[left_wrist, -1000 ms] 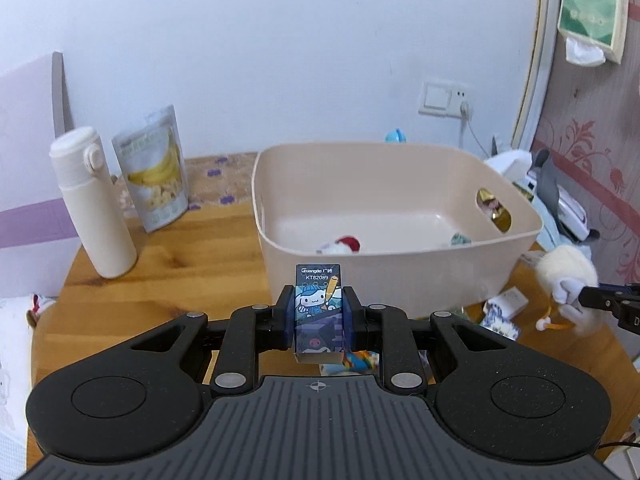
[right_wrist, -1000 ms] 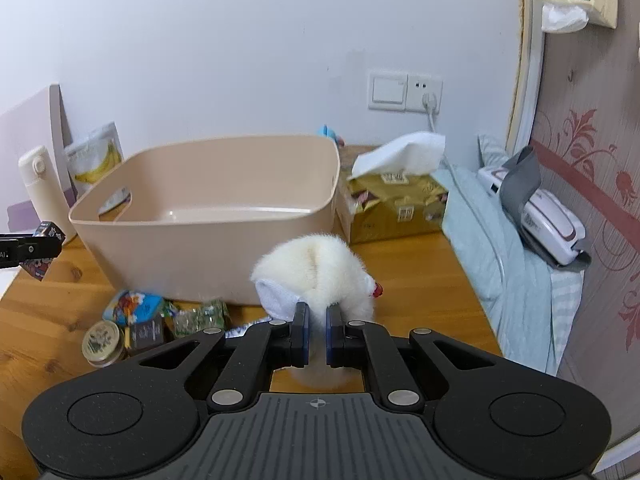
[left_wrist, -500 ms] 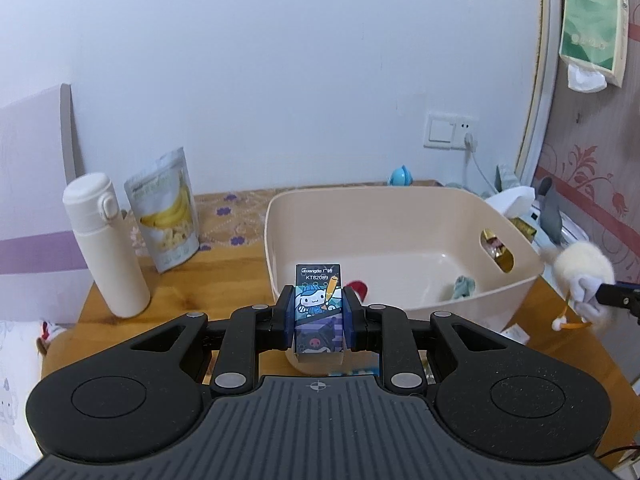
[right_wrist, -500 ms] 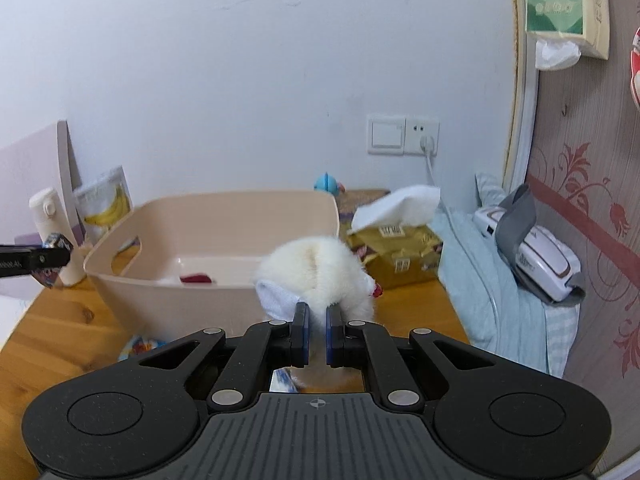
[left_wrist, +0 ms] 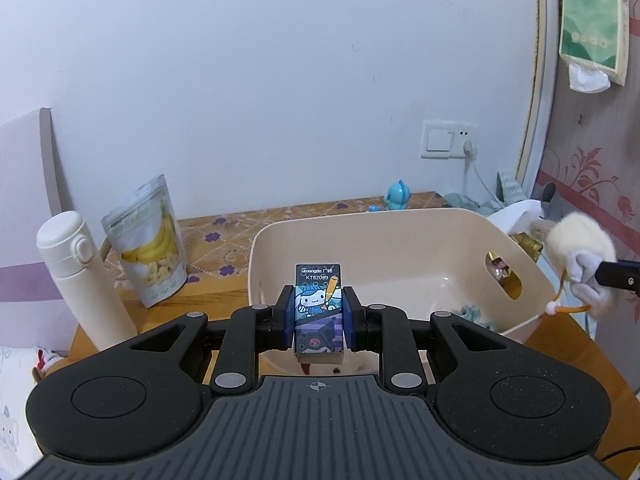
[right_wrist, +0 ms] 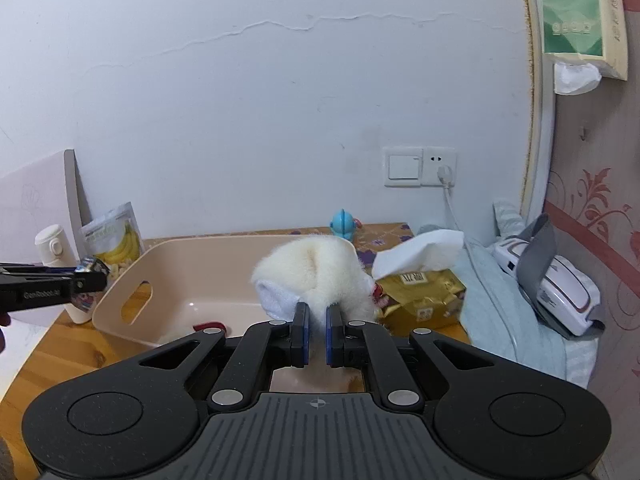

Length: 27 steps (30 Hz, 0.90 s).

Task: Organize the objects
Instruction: 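Carry the blue box and white plush into the beige bin and release both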

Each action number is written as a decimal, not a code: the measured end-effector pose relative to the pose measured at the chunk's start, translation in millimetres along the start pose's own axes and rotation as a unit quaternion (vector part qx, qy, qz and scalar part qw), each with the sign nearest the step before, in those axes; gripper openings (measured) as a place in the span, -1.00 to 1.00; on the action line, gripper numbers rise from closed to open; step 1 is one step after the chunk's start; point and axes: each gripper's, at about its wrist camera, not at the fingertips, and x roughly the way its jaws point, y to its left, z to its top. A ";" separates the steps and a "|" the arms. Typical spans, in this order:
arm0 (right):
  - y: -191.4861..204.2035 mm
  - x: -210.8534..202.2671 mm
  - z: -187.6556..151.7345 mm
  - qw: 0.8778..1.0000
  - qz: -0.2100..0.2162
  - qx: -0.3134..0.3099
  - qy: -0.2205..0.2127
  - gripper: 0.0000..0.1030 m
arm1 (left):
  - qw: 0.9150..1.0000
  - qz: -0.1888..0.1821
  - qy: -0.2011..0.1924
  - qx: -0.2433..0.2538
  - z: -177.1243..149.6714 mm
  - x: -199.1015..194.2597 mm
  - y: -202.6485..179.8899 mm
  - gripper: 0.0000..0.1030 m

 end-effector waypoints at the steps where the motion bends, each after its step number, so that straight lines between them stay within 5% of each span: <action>1: 0.7 2.6 1.7 1.000 0.002 0.000 0.000 -0.84 | 1.000 0.000 0.001 0.002 2.1 4.0 -1.0 -0.55; 14: 16.1 54.0 13.1 1.000 0.020 -0.016 0.013 -0.84 | 1.000 -0.004 0.026 0.010 13.2 56.3 -14.6 -0.55; 27: 25.2 96.0 -2.4 0.996 0.046 -0.019 0.072 -0.84 | 0.995 -0.012 0.079 0.051 1.2 101.3 -28.9 -0.55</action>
